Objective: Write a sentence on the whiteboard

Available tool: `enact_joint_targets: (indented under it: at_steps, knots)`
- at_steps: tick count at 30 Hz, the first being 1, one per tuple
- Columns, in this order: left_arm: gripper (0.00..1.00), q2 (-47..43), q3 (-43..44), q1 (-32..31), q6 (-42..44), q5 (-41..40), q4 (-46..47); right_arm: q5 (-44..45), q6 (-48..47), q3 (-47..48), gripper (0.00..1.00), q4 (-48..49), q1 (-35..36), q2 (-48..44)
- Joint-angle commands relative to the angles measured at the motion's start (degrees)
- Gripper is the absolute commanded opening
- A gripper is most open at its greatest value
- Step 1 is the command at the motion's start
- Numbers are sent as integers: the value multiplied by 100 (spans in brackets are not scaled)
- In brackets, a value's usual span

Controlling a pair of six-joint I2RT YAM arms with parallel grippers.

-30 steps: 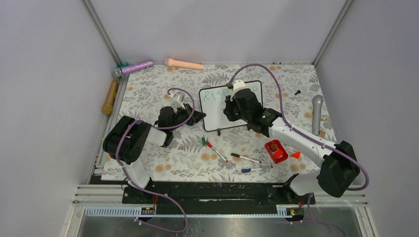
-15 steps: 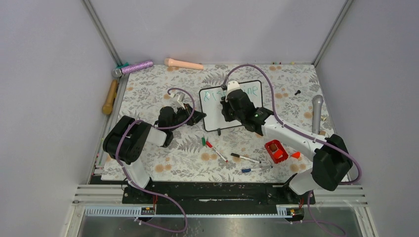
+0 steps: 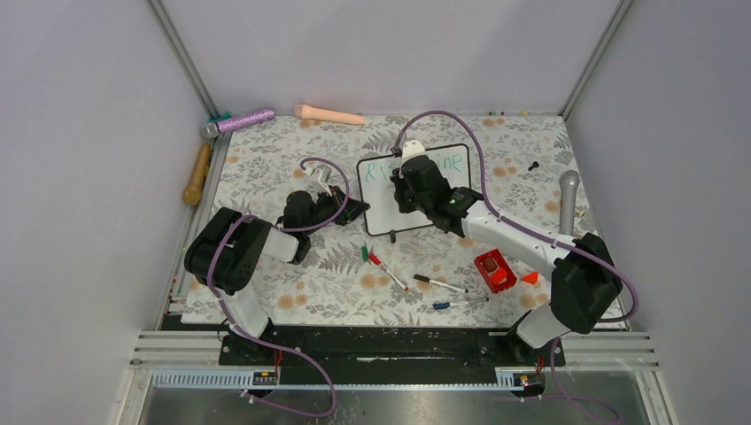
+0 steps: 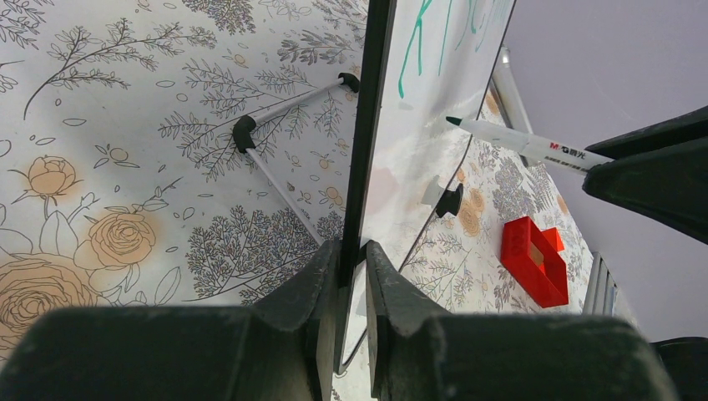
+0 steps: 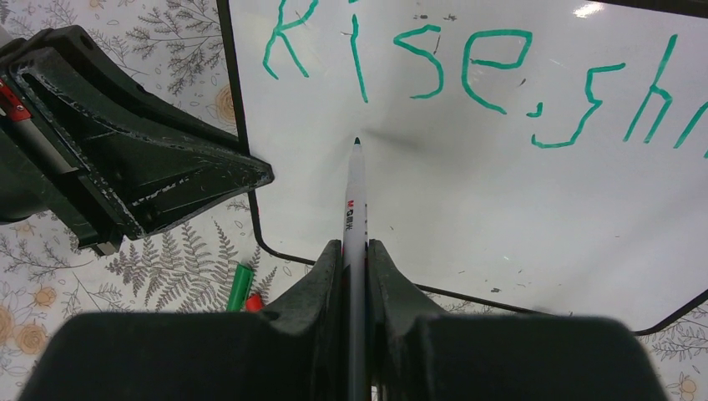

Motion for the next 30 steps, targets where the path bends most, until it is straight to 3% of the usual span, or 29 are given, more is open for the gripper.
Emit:
enact_joint_targets:
  at_steps: [1, 30]
  knots:
    - [0, -11, 143, 32, 59, -119, 139, 214, -72, 287, 0, 53, 54, 115]
    - [0, -22, 125, 33, 59, -120, 146, 90, 207, -661, 0, 27, 57, -213]
